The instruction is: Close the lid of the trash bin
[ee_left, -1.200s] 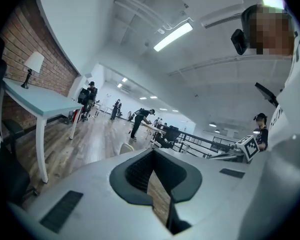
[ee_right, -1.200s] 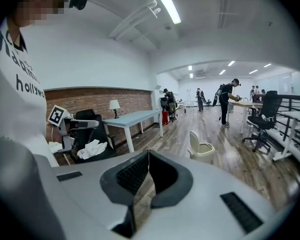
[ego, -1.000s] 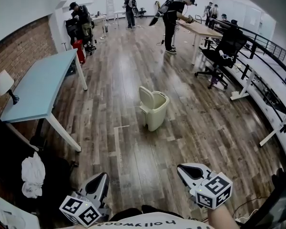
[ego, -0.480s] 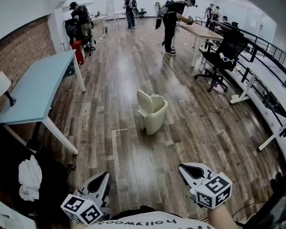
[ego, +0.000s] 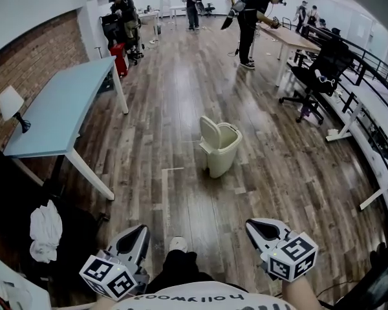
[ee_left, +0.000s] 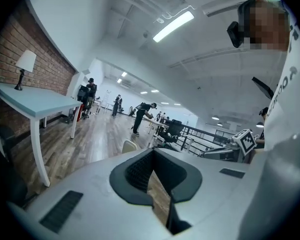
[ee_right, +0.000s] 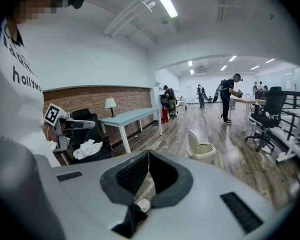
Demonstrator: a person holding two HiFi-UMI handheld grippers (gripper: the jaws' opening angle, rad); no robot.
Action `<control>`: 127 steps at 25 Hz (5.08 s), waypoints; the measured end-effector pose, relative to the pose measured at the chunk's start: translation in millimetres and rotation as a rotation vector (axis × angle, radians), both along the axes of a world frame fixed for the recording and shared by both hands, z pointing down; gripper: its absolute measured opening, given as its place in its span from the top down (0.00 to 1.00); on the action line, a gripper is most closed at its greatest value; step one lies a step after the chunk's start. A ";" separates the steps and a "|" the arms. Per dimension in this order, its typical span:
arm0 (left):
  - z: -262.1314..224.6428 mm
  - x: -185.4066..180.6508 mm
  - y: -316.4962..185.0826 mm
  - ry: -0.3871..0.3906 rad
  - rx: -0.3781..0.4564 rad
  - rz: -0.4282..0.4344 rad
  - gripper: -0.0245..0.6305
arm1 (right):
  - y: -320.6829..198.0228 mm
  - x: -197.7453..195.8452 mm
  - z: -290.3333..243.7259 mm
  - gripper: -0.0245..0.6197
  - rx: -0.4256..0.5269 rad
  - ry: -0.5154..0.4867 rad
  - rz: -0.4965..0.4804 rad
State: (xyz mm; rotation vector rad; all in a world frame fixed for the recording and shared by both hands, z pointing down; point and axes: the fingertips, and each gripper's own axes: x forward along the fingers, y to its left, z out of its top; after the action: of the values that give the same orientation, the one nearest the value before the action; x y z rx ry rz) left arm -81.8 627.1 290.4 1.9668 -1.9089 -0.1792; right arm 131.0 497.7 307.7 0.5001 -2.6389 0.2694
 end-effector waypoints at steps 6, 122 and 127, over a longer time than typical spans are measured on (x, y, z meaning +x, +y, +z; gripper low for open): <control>8.5 -10.8 -38.2 0.012 0.002 0.023 0.95 | -32.5 6.9 1.5 0.95 0.035 0.033 0.031; 138.8 -129.2 -668.1 0.091 -0.355 -0.118 0.95 | -719.0 -78.7 71.0 0.95 -0.259 0.069 0.042; 170.7 -127.0 -667.9 0.052 -0.440 -0.091 0.95 | -723.4 -69.8 87.6 0.95 -0.295 0.076 0.069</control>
State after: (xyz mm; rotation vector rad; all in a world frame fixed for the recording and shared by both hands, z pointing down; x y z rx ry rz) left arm -208.8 -40.9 461.2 1.5712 -1.8177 0.1532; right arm 61.2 -225.8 395.3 0.4907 -2.4538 0.6368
